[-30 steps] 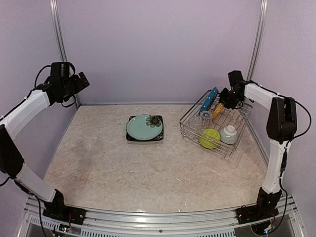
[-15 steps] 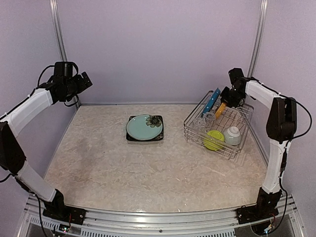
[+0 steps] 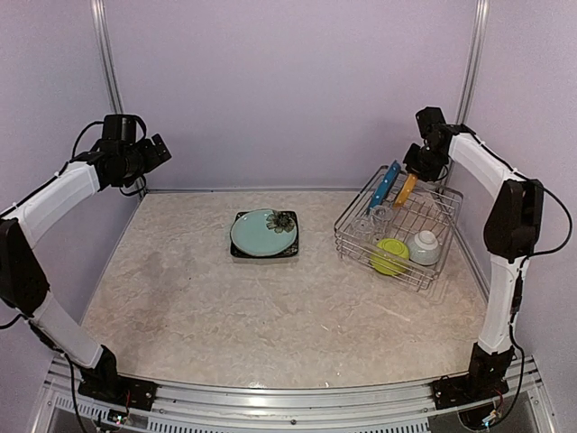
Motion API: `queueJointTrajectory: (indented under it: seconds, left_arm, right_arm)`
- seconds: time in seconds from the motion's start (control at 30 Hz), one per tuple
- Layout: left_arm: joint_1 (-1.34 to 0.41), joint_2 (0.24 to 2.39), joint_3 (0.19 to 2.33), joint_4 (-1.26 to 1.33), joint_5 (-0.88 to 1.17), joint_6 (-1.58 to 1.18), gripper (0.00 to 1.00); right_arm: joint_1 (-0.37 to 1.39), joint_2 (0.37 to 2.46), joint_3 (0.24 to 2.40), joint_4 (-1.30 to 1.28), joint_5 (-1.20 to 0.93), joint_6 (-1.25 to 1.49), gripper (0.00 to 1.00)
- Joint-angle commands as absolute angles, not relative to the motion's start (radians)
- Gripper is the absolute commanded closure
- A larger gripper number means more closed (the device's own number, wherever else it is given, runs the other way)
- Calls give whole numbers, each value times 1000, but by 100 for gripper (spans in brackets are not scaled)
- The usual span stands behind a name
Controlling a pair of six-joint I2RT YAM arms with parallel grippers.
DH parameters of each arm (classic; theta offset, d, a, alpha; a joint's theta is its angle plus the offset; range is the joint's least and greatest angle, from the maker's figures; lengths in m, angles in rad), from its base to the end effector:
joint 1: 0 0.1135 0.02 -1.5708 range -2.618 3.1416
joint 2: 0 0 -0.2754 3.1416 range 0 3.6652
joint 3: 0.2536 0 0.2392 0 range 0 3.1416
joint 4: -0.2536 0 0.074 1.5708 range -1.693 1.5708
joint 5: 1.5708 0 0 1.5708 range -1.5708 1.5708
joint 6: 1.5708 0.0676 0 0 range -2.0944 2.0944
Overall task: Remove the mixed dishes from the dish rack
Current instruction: Grab the plate from the dish rack, then pass from the right arm to the left
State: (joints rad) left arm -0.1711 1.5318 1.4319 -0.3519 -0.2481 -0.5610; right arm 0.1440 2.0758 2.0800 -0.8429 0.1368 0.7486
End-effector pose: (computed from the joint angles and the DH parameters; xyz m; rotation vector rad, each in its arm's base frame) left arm 0.3686 -0.0468 0.3644 -0.5429 1.9399 -0.2163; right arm 0.4751 0.0596 0.3107 0.7790 2.2851 0.2502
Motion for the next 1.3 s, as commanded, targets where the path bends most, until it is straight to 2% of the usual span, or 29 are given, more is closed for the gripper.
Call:
queueJointTrajectory:
  seconds: [0.0, 0.43, 0.8, 1.07, 1.27]
  left_arm:
    - [-178, 1542, 1456, -346, -241, -564, 1]
    - [-198, 1556, 1468, -330, -217, -553, 1]
    - [-208, 1560, 1476, -335, -176, -542, 1]
    - [-213, 1570, 1505, -358, -25, -477, 1]
    - [-221, 1568, 1498, -338, 107, -442, 1]
  right_arm:
    - [162, 2053, 2173, -826, 257, 685, 81]
    - [172, 1948, 2160, -859, 320, 665, 82]
    - [173, 1827, 2064, -870, 346, 667, 84]
    - [173, 1693, 1945, -795, 210, 584, 88]
    - [172, 1597, 1846, -731, 37, 491, 100]
